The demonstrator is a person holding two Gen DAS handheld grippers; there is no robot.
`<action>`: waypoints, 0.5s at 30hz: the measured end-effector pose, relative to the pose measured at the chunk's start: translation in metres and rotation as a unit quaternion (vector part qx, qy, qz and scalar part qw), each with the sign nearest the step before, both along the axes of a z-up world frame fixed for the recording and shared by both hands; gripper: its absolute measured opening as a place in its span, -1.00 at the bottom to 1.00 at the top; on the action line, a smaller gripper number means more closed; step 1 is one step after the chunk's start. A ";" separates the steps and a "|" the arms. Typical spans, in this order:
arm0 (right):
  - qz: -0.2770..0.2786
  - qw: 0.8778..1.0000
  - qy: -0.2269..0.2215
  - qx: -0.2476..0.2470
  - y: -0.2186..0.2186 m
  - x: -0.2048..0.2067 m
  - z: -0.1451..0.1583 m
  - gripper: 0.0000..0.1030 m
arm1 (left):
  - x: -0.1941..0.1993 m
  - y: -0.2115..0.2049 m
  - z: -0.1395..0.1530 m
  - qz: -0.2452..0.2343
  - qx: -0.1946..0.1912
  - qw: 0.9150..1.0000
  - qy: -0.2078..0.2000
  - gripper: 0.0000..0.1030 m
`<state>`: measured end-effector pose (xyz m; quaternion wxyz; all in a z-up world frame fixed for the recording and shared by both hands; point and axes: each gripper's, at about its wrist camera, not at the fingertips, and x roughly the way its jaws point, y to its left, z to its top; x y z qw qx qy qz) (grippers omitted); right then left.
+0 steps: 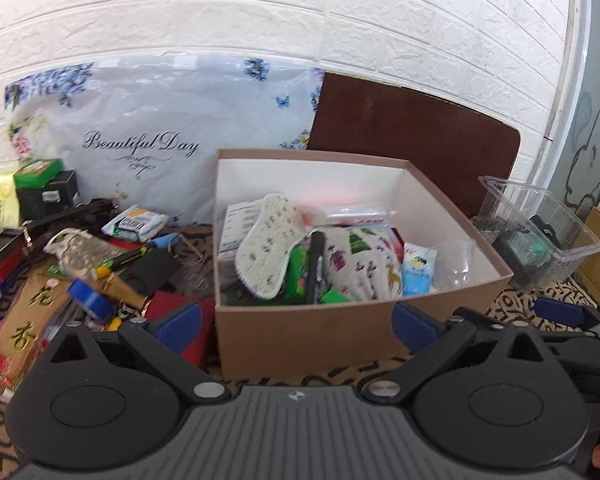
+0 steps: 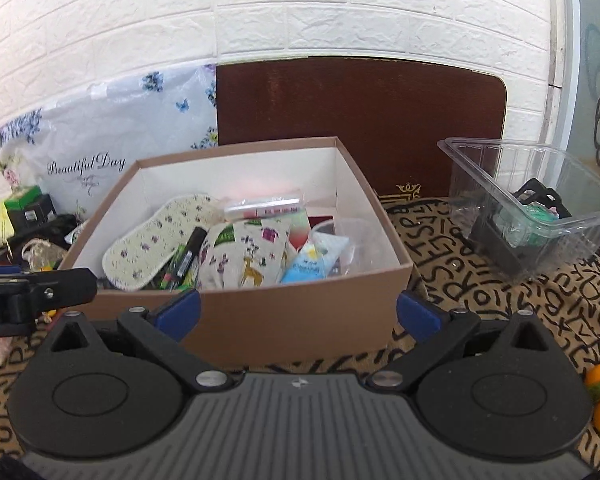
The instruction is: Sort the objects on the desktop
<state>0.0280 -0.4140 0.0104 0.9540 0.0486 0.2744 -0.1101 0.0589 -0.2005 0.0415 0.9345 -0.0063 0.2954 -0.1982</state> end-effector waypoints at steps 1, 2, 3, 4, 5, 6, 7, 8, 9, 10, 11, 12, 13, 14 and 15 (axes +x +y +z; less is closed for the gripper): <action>0.000 1.000 0.003 -0.008 0.004 -0.002 -0.002 0.97 | -0.002 0.003 -0.002 0.003 0.002 1.000 0.002 1.00; 0.001 1.000 0.007 -0.014 0.008 -0.004 -0.004 0.97 | -0.005 0.006 -0.003 0.006 0.003 1.000 0.003 1.00; 0.002 1.000 0.009 -0.020 0.012 -0.006 -0.007 0.97 | -0.006 0.008 -0.005 0.011 0.005 1.000 0.005 1.00; 0.001 1.000 0.012 -0.028 0.016 -0.008 -0.009 0.97 | -0.008 0.009 -0.007 0.016 0.008 1.000 0.007 1.00; -0.002 0.999 0.014 -0.038 0.020 -0.009 -0.011 0.97 | -0.009 0.011 -0.009 0.020 0.012 1.000 0.009 1.00; -0.002 0.999 0.015 -0.046 0.025 -0.011 -0.013 0.97 | -0.009 0.012 -0.011 0.024 0.014 1.000 0.012 1.00; 0.000 0.999 0.016 -0.052 0.028 -0.012 -0.015 0.97 | -0.010 0.014 -0.013 0.028 0.014 0.999 0.015 1.00; 0.002 0.998 0.017 -0.056 0.032 -0.014 -0.017 0.97 | -0.011 0.016 -0.014 0.030 0.013 0.999 0.018 1.00; 0.006 0.998 0.017 -0.057 0.034 -0.015 -0.019 0.97 | -0.012 0.017 -0.016 0.031 0.013 0.999 0.020 1.00; 0.010 0.998 0.018 -0.056 0.037 -0.016 -0.020 0.97 | -0.013 0.017 -0.017 0.032 0.015 0.999 0.021 1.00; 0.013 0.998 0.019 -0.053 0.038 -0.017 -0.021 0.97 | -0.015 0.017 -0.018 0.032 0.017 0.999 0.021 1.00; 0.015 0.998 0.020 -0.050 0.040 -0.018 -0.023 0.97 | -0.016 0.017 -0.019 0.032 0.019 0.999 0.021 1.00; 0.016 0.998 0.020 -0.049 0.041 -0.019 -0.023 0.97 | -0.017 0.017 -0.020 0.032 0.021 0.999 0.021 1.00; 0.017 0.998 0.021 -0.048 0.043 -0.019 -0.024 0.97 | -0.018 0.017 -0.020 0.031 0.023 0.999 0.021 1.00; 0.017 0.998 0.021 -0.049 0.045 -0.019 -0.025 0.97 | -0.018 0.016 -0.021 0.031 0.025 0.999 0.022 1.00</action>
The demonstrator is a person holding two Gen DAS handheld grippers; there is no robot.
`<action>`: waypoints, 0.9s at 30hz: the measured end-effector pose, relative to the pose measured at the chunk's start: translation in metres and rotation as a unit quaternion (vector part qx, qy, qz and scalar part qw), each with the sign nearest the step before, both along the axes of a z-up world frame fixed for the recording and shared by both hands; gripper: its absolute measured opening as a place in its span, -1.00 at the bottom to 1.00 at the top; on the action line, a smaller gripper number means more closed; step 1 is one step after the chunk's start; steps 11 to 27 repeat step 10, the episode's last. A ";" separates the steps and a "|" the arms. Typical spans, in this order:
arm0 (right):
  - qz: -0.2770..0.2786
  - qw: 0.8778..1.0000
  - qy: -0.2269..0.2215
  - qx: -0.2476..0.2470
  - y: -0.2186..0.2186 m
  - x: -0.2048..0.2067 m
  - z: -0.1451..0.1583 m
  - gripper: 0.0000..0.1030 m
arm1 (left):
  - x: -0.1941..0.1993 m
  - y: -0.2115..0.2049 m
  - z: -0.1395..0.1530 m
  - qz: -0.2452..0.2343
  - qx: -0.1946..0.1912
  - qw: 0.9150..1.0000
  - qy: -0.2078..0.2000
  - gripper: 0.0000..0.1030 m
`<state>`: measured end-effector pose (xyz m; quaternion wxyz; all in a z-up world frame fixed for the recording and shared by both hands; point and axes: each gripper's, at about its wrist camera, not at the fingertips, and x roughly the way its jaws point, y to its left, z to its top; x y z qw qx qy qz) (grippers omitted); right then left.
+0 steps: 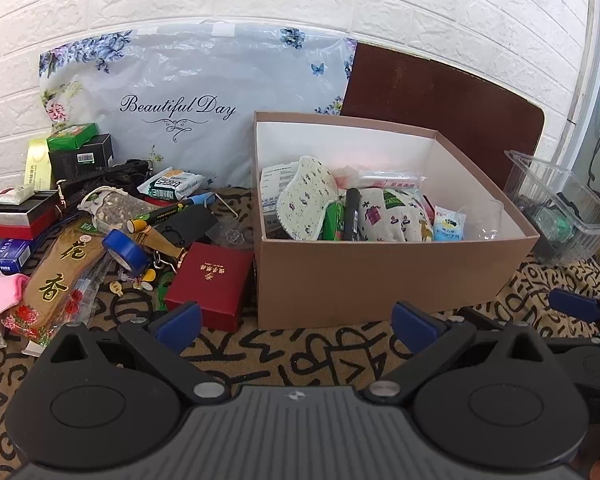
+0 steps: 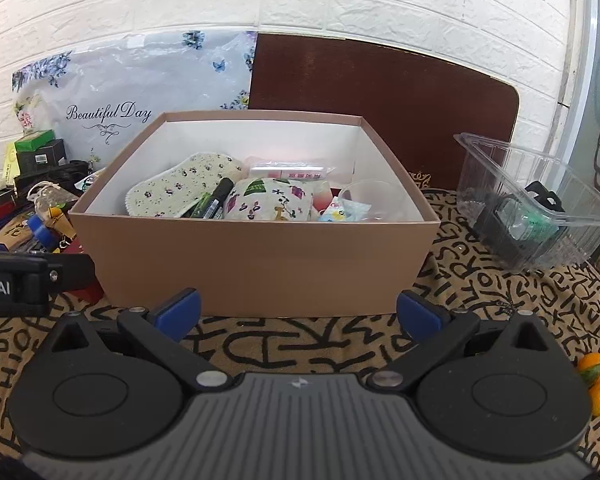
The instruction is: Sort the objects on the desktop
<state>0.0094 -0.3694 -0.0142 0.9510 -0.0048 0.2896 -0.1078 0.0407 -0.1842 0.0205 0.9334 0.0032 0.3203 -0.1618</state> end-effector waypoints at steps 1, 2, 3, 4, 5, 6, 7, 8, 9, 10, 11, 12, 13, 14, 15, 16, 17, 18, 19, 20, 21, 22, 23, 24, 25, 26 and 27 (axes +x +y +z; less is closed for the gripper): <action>0.001 1.000 0.000 0.000 0.001 0.000 0.000 0.97 | 0.000 0.000 -0.001 0.000 0.000 1.000 0.001 1.00; 0.001 1.000 0.000 0.000 0.002 0.000 -0.001 0.97 | 0.000 0.000 -0.001 0.000 -0.001 1.000 0.002 1.00; 0.000 1.000 0.001 0.000 0.002 0.000 -0.001 0.97 | 0.000 0.000 -0.001 -0.001 -0.002 1.000 0.002 1.00; -0.001 1.000 0.002 0.000 0.003 0.001 -0.002 0.97 | -0.001 -0.001 -0.002 -0.002 -0.003 1.000 0.002 1.00; -0.001 1.000 0.002 0.001 0.003 0.001 -0.002 0.97 | -0.001 -0.001 -0.002 -0.004 -0.004 1.000 0.000 1.00; -0.002 1.000 0.004 0.002 0.003 0.001 -0.003 0.97 | -0.002 0.000 -0.002 -0.008 -0.007 1.000 -0.003 1.00; -0.002 1.000 0.004 0.005 0.002 0.002 -0.004 0.97 | -0.002 -0.001 -0.002 -0.010 -0.009 1.000 -0.004 1.00; -0.003 1.000 0.005 0.006 0.002 0.003 -0.005 0.97 | -0.003 -0.001 -0.002 -0.011 -0.010 1.000 -0.003 1.00; -0.005 1.000 0.006 0.008 0.002 0.003 -0.005 0.97 | -0.003 -0.002 -0.002 -0.012 -0.010 1.000 -0.002 1.00; -0.005 1.000 0.006 0.009 0.001 0.003 -0.006 0.97 | -0.003 -0.002 -0.002 -0.013 -0.010 1.000 -0.002 1.00; -0.005 1.000 0.006 0.009 0.001 0.003 -0.006 0.97 | -0.003 -0.002 -0.002 -0.013 -0.010 1.000 -0.002 1.00; -0.005 1.000 0.006 0.009 0.001 0.003 -0.006 0.97 | -0.003 -0.002 -0.002 -0.013 -0.010 1.000 -0.002 1.00; -0.005 1.000 0.006 0.009 0.001 0.003 -0.006 0.97 | -0.003 -0.002 -0.002 -0.013 -0.010 1.000 -0.002 1.00; -0.005 1.000 0.006 0.009 0.001 0.003 -0.006 0.97 | -0.003 -0.002 -0.002 -0.013 -0.010 1.000 -0.002 1.00; -0.005 1.000 0.006 0.009 0.001 0.003 -0.006 0.97 | -0.003 -0.002 -0.002 -0.013 -0.010 1.000 -0.002 1.00; -0.005 1.000 0.006 0.009 0.001 0.003 -0.006 0.97 | -0.003 -0.002 -0.002 -0.013 -0.010 1.000 -0.002 1.00; -0.005 1.000 0.006 0.009 0.001 0.003 -0.006 0.97 | -0.003 -0.002 -0.002 -0.013 -0.010 1.000 -0.002 1.00; -0.005 1.000 0.006 0.009 0.001 0.003 -0.006 0.97 | -0.003 -0.002 -0.002 -0.013 -0.010 1.000 -0.002 1.00; -0.005 1.000 0.006 0.009 0.001 0.003 -0.006 0.97 | -0.003 -0.002 -0.002 -0.013 -0.010 1.000 -0.002 1.00; -0.005 1.000 0.006 0.009 0.001 0.003 -0.006 0.97 | -0.003 -0.002 -0.002 -0.013 -0.010 1.000 -0.002 1.00; -0.005 1.000 0.006 0.009 0.001 0.003 -0.006 0.97 | -0.003 -0.002 -0.002 -0.013 -0.010 1.000 -0.002 1.00; -0.005 1.000 0.006 0.009 0.001 0.003 -0.006 0.97 | -0.003 -0.002 -0.002 -0.013 -0.010 1.000 -0.002 1.00; -0.005 1.000 0.006 0.009 0.001 0.003 -0.006 0.97 | -0.003 -0.002 -0.002 -0.013 -0.010 1.000 -0.002 1.00; -0.005 1.000 0.006 0.009 0.001 0.003 -0.006 0.97 | -0.003 -0.002 -0.002 -0.013 -0.010 1.000 -0.002 1.00; -0.005 1.000 0.006 0.009 0.001 0.003 -0.006 0.97 | -0.003 -0.002 -0.002 -0.013 -0.010 1.000 -0.002 1.00; -0.005 1.000 0.006 0.009 0.001 0.003 -0.006 0.97 | -0.003 -0.002 -0.002 -0.013 -0.010 1.000 -0.002 1.00; -0.005 1.000 0.006 0.009 0.001 0.003 -0.006 0.97 | -0.003 -0.002 -0.002 -0.013 -0.010 1.000 -0.002 1.00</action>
